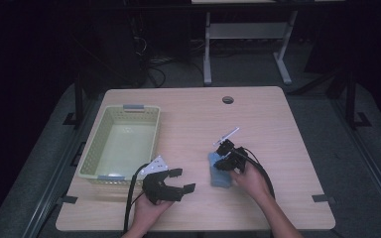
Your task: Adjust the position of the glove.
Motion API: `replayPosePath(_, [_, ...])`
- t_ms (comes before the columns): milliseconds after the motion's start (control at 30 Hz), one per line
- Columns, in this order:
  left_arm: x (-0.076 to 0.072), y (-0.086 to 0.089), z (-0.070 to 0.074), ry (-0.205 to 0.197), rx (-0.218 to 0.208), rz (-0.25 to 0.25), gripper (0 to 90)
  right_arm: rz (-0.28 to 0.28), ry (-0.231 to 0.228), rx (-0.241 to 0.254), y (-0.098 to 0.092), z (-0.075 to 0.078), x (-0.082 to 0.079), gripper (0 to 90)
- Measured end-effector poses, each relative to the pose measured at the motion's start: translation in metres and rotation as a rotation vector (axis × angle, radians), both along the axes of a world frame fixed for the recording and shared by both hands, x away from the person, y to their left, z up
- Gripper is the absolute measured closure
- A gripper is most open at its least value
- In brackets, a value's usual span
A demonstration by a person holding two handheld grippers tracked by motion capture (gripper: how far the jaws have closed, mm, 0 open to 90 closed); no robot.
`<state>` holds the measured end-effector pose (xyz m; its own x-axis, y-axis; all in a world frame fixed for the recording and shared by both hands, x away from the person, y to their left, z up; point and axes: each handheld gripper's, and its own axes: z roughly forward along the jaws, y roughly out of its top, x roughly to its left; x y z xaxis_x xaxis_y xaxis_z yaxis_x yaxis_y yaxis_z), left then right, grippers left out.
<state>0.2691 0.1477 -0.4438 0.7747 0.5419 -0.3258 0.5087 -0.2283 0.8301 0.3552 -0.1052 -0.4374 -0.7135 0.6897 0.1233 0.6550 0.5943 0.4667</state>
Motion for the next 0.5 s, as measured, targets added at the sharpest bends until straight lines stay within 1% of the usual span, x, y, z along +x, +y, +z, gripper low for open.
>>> replayPosePath(33, [0.000, -0.001, 0.000, -0.002, -0.001, -0.002, 19.8, -0.005, 0.004, 0.015, 0.000, -0.001, 0.001, 85.2])
replayPosePath(67, [0.000, -0.001, 0.000, -0.005, 0.004, -0.007, 20.0, -0.007, 0.007, 0.016, 0.000, 0.000, 0.001, 84.8])
replayPosePath(167, [-0.001, -0.002, 0.000, -0.005, 0.004, -0.006, 20.4, -0.002, -0.002, 0.010, 0.000, 0.003, -0.001, 82.2])
replayPosePath(233, [0.000, -0.002, 0.000, 0.001, 0.012, -0.005, 20.9, -0.024, -0.006, 0.043, -0.008, 0.008, -0.004, 76.0])
replayPosePath(267, [0.001, -0.003, -0.001, 0.013, 0.002, -0.004, 21.1, -0.034, 0.000, 0.064, -0.011, 0.010, -0.004, 73.5])
replayPosePath(300, [0.001, -0.003, -0.001, 0.013, 0.002, -0.004, 21.5, -0.034, 0.000, 0.064, -0.011, 0.010, -0.004, 73.5])
replayPosePath(333, [0.002, -0.004, -0.001, 0.017, 0.002, 0.000, 21.5, -0.041, 0.006, 0.091, -0.016, 0.012, -0.005, 71.9])
replayPosePath(367, [0.003, -0.005, -0.001, 0.034, -0.011, 0.001, 21.8, -0.058, 0.007, 0.139, -0.025, 0.014, -0.007, 69.6])
replayPosePath(400, [0.004, -0.005, -0.001, 0.047, -0.017, 0.000, 21.8, -0.068, 0.011, 0.152, -0.029, 0.015, -0.009, 67.1])
replayPosePath(433, [0.004, -0.005, -0.001, 0.047, -0.017, 0.000, 22.0, -0.068, 0.011, 0.152, -0.029, 0.015, -0.009, 67.1])
replayPosePath(500, [0.006, -0.008, 0.000, 0.075, -0.036, 0.003, 22.1, -0.081, 0.011, 0.167, -0.038, 0.014, -0.012, 63.0])
